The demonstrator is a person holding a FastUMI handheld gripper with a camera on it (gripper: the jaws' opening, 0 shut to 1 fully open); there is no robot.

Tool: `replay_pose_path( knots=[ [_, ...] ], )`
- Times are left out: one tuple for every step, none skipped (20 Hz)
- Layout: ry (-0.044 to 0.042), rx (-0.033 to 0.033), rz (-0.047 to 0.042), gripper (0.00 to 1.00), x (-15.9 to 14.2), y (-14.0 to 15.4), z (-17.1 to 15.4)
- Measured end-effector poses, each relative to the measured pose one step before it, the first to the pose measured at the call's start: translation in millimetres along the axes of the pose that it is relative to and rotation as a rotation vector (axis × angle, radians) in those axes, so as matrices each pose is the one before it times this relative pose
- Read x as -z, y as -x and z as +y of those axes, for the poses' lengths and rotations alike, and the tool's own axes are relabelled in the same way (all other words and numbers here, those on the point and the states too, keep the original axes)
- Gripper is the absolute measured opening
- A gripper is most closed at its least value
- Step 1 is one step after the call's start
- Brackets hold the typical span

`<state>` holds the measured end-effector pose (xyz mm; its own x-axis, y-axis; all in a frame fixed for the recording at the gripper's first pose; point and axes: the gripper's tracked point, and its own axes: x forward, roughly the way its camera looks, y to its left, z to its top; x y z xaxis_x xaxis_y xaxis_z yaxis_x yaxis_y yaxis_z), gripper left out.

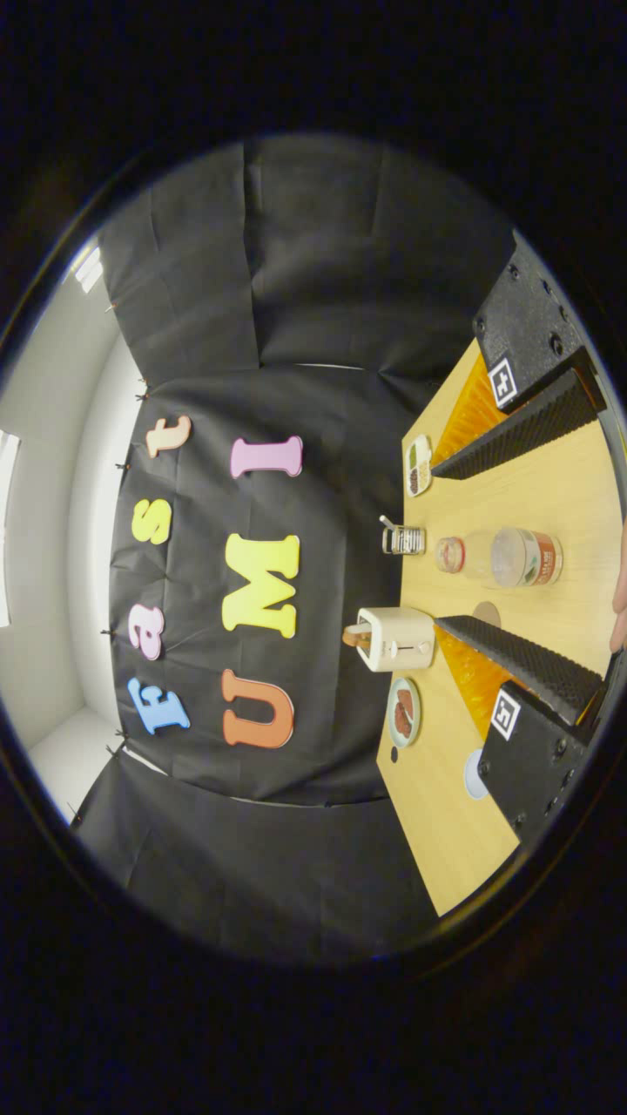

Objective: Take the bottle from table, then pour the juice into the cup, finally place the bottle on the coaster

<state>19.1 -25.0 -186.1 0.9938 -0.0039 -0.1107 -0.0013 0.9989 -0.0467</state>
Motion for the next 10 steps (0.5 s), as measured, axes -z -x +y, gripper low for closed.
replay_pose_path(
  knots=[
    [-0.00352, -0.00574, 0.01333, 1.00, 10.79, -2.60, 0.75],
    [-0.01143, -0.00242, 0.01387, 1.00, 9.94, -2.27, -0.54],
    [-0.01129, 0.00021, 0.01128, 1.00, 8.70, -3.82, -2.02],
    [-0.00780, 0.00170, 0.00543, 1.00, 6.79, -3.07, -1.10],
    [-0.00503, -0.00058, 0.00564, 1.00, 7.68, -4.52, -0.53],
    [0.00047, -0.00328, 0.00695, 1.00, 7.95, -4.16, 0.36],
    [-0.00066, -0.00402, 0.01053, 1.00, 9.59, -4.26, 0.34],
    [-0.00327, 0.00296, 0.01527, 1.00, 8.96, -4.58, -1.16],
    [-0.01121, -0.00400, 0.01607, 1.00, 8.51, -5.97, -0.55],
    [-0.01317, -0.00981, 0.01718, 1.00, 7.01, -4.58, 2.18]
  ],
)
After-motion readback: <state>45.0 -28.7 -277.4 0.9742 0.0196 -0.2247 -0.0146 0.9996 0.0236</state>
